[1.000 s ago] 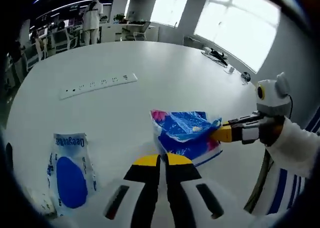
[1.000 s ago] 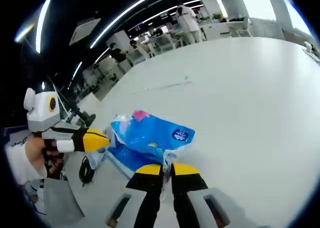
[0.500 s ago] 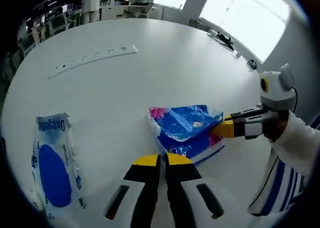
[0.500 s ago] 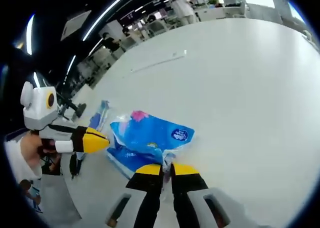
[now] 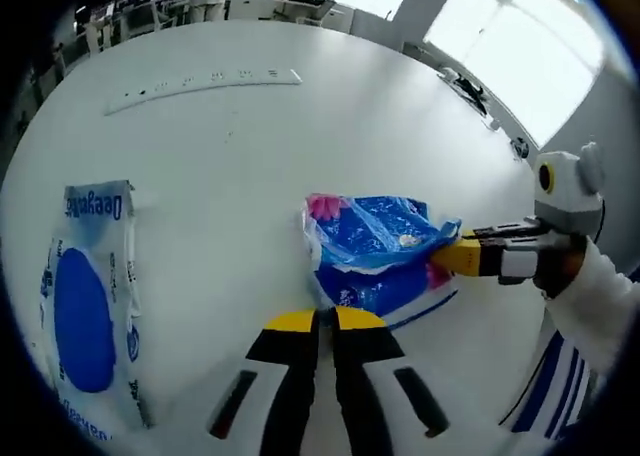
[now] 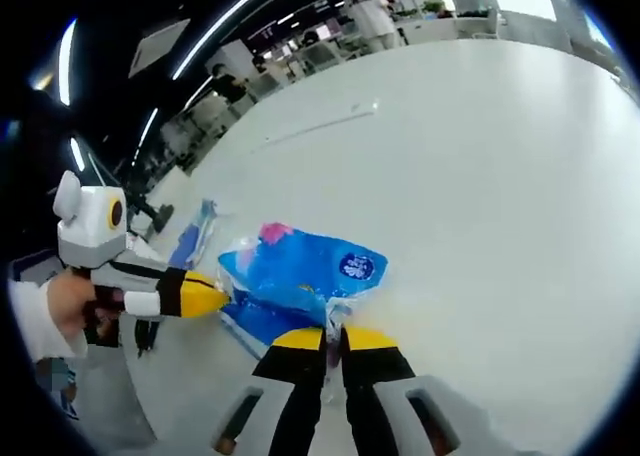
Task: Arrange the tabletop items into an orderly group along one side of the table until the central work area is clear of visible clutter.
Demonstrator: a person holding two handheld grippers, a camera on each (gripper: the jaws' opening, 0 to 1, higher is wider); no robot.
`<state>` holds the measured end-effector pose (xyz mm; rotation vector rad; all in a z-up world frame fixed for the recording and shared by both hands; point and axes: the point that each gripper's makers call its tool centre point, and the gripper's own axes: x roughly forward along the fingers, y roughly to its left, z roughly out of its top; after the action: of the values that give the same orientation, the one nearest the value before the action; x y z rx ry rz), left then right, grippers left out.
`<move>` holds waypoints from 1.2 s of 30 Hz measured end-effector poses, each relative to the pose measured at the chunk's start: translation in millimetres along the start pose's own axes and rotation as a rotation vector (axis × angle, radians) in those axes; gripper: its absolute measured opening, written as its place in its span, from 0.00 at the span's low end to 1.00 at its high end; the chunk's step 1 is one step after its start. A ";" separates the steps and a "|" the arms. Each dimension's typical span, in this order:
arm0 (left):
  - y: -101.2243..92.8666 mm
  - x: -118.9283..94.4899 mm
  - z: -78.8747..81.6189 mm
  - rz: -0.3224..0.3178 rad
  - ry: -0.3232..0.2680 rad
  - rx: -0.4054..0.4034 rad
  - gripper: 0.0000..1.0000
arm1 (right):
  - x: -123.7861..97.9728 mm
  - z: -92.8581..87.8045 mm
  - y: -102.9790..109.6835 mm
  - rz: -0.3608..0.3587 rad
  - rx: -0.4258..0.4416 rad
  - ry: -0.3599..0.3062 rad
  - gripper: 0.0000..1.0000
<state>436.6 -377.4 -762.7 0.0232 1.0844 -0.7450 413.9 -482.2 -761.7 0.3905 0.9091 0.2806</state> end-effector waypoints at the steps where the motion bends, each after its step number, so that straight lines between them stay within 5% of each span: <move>1: -0.7 1.4 -1.5 0.000 -0.004 -0.009 0.02 | 0.4 0.1 0.4 0.000 -0.010 0.004 0.02; 11: -10.0 1.7 -6.3 0.000 -0.011 -0.084 0.01 | -3.1 3.4 -5.9 -0.022 -0.122 0.021 0.02; 16: -23.9 5.3 -9.6 -0.007 -0.004 -0.051 0.01 | -8.2 6.1 -14.5 -0.044 -0.171 0.030 0.03; 21: -27.8 4.5 -11.7 -0.006 -0.021 -0.141 0.00 | -9.4 6.4 -16.4 -0.041 -0.217 0.028 0.03; 27: -30.3 -1.8 -11.8 -0.001 -0.028 -0.068 0.01 | -9.5 6.4 -16.6 -0.044 -0.192 0.024 0.04; 34: -20.4 -12.8 -4.0 0.029 -0.098 -0.036 0.09 | -17.9 -0.7 -5.5 -0.025 -0.194 0.003 0.25; 36: -23.7 -13.4 -3.6 -0.001 -0.102 -0.048 0.20 | -22.2 -2.7 -4.9 -0.038 -0.202 -0.002 0.35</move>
<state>417.2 -386.9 -745.8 -0.0560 1.0044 -0.7139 399.1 -494.8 -749.7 0.1863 0.8763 0.3339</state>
